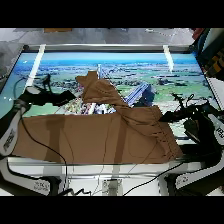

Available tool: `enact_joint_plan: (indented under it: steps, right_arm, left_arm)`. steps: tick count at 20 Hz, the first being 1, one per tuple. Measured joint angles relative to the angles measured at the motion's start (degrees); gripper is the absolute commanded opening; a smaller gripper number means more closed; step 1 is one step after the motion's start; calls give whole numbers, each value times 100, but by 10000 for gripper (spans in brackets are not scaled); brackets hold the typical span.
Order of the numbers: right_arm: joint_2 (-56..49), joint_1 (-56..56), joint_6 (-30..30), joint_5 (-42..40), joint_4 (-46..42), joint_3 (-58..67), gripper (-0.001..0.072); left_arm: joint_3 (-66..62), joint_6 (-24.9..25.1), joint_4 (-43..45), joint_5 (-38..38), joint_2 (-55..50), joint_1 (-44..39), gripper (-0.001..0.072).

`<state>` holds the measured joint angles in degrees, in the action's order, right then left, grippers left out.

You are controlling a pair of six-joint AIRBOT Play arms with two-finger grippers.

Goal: Fold the clothes and pants, and hang the long-sleeved shirts on hangers.

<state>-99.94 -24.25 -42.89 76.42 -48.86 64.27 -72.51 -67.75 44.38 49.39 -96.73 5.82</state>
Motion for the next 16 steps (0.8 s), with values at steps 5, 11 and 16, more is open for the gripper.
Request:
enact_joint_plan:
  steps: [5, 11, 16]
  right_arm:
    - [-2, 0, 13, 111, 59, 0, 37]
    - [-2, 0, 15, 199, 70, -2, 37]
    - [109, -17, 15, 229, 57, -2, 35]
  left_arm:
    - [-376, -42, -188, -551, -658, -476, 620]
    - [-520, -42, -155, -1298, -887, -824, 14]
    - [-625, -44, 9, -1532, -520, -758, 14]
